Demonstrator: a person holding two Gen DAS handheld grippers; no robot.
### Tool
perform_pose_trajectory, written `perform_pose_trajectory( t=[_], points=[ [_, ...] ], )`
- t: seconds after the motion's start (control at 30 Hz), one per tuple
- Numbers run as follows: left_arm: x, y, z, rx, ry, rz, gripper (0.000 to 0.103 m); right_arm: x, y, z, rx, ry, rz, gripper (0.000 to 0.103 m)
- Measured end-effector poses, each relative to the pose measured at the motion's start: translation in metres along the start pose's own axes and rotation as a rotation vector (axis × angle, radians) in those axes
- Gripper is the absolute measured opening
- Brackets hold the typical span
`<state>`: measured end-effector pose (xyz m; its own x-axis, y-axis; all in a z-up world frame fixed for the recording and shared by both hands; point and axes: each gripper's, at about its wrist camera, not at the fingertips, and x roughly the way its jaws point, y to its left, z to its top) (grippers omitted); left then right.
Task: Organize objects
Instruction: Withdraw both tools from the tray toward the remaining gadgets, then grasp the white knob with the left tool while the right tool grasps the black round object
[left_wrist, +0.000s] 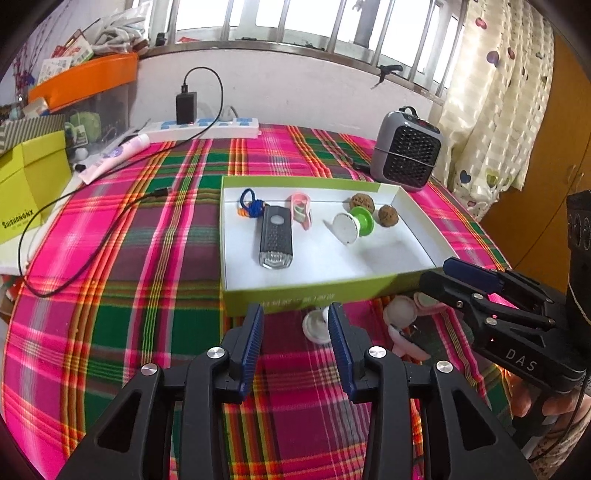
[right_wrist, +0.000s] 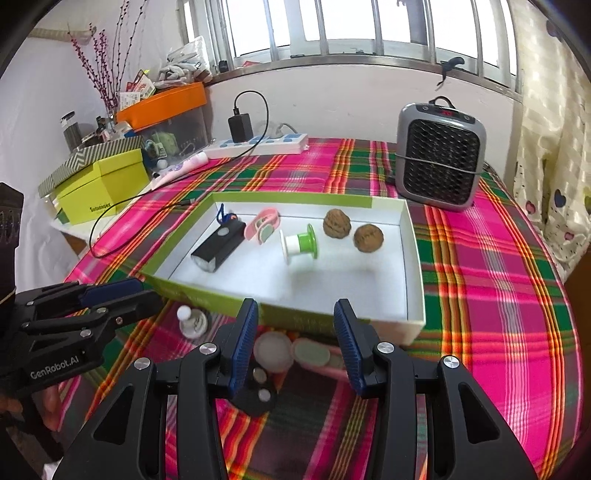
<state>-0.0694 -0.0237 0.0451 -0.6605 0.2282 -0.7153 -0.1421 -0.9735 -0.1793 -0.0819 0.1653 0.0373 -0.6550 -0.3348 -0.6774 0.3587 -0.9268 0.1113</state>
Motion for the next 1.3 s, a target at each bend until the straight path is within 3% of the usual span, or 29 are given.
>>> perform_pose_trajectory(
  t=[0.13,0.23,0.53,1.3],
  points=[
    [0.000,-0.001,-0.006,0.009,0.007,-0.013,0.036,-0.007,0.001,-0.008,0.007,-0.007,0.017,0.045],
    [0.002,-0.002,-0.009,0.014,0.017,-0.026,0.037,-0.010,0.002,-0.014,0.007,-0.002,0.028,0.051],
    [0.012,-0.009,-0.015,0.022,0.051,-0.063,0.041,-0.018,0.005,-0.028,0.000,0.004,0.060,0.051],
    [0.041,-0.013,-0.006,0.036,0.079,-0.018,0.041,-0.007,0.012,-0.043,-0.044,0.081,0.099,0.051]
  ],
)
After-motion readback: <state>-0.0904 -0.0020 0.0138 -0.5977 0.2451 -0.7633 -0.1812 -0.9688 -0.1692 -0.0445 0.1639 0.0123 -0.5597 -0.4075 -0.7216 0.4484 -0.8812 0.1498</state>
